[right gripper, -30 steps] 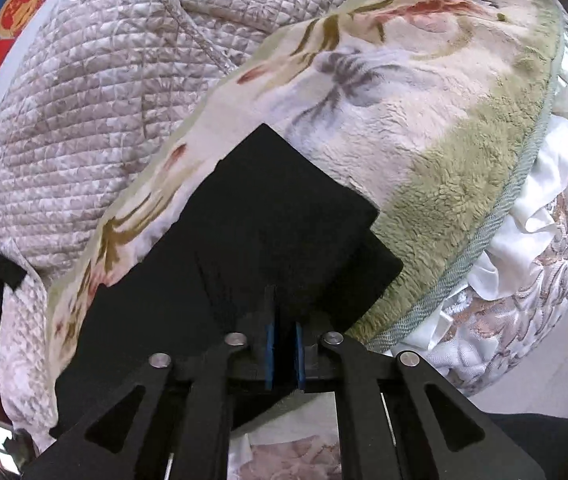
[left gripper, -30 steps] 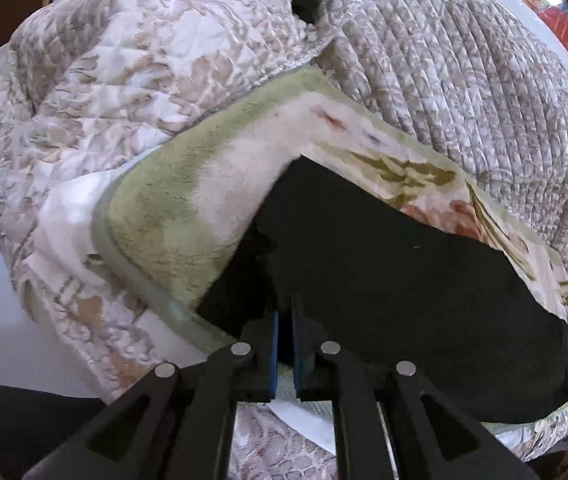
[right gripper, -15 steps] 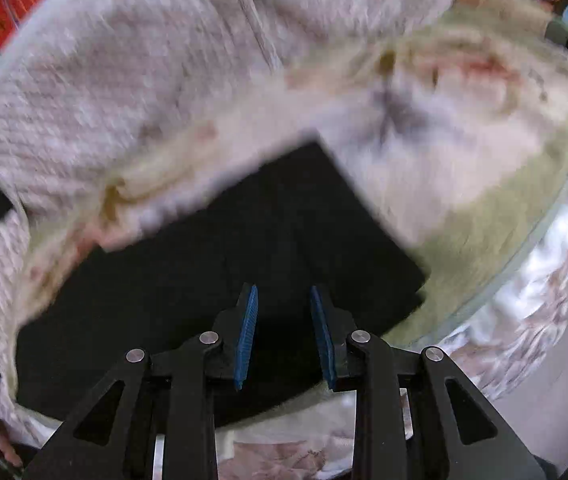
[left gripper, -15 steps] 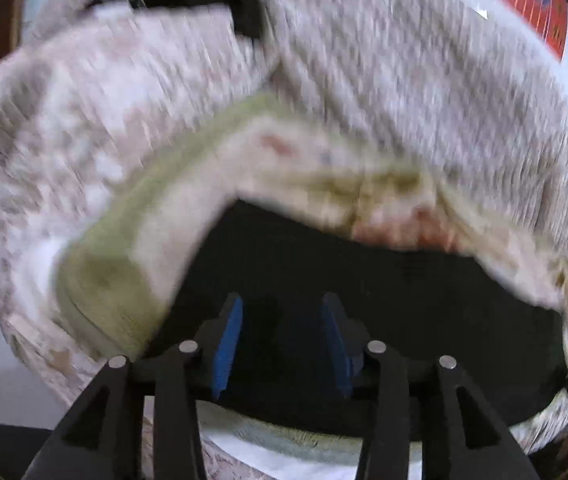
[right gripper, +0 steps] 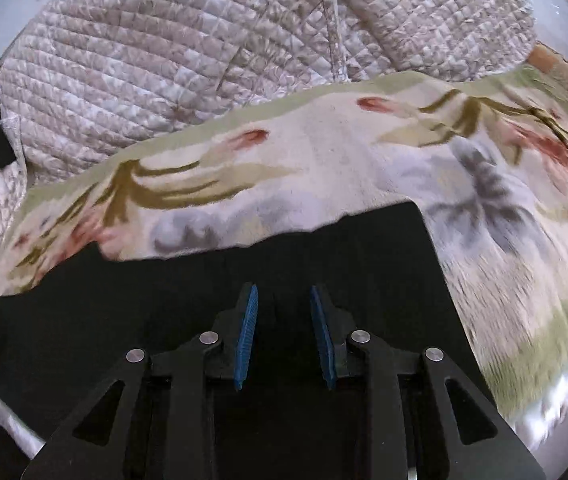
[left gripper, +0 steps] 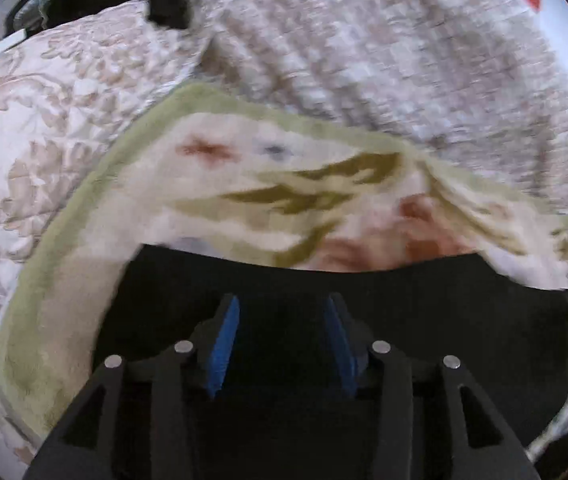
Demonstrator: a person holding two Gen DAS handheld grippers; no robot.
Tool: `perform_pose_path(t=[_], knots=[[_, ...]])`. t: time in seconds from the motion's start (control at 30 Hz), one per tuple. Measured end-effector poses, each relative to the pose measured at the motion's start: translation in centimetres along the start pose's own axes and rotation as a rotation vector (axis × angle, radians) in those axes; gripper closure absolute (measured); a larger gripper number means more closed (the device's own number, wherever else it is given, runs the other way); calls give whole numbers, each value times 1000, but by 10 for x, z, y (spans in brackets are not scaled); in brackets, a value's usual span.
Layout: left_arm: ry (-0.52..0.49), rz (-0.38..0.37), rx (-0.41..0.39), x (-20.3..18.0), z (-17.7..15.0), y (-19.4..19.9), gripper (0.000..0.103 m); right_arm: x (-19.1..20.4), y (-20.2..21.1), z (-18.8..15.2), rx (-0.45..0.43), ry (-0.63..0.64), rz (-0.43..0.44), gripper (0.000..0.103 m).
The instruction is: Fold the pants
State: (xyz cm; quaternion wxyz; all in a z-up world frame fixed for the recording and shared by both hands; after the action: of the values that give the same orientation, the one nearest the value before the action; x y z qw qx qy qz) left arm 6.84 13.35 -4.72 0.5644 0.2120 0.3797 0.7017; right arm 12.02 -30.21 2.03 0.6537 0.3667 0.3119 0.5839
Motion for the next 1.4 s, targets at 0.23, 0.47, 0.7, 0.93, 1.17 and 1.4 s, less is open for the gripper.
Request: perform_pose_path(t=[0.23,0.47,0.7,0.93,1.17,1.4], knots=[[82,28,-56,28,-8,8,55,-29,3,-2,-35,-125,-74,75],[146,25,-103,48,-14,17,55,81,13,-13,-56,105,210,75],[20,37,-129,35,-34,25,55,126,-4,-60,11,315,206,75],[-7,-63,-96,1,-65,40,53,147,28,-75,-37,353,274,75],[-43,-23,-114,-4,-95,47,50,159,32,-111,-77,415,185,51],[-47,-19,-123,-1,-96,49,50,155,35,-114,-100,407,194,50]])
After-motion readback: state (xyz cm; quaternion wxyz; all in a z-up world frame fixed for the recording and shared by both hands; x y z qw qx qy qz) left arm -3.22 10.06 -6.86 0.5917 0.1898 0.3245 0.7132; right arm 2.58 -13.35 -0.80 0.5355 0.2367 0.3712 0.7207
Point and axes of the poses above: each gripper's, at about its wrist camera, not at the fingertips, and y roughly against the way its jaws point, x to its left, z to its top, the point moved 8 cm from there along -y, roughly the way its jaws point, and after that the axes turned 2 degrees about y, right-handed, at the moved point
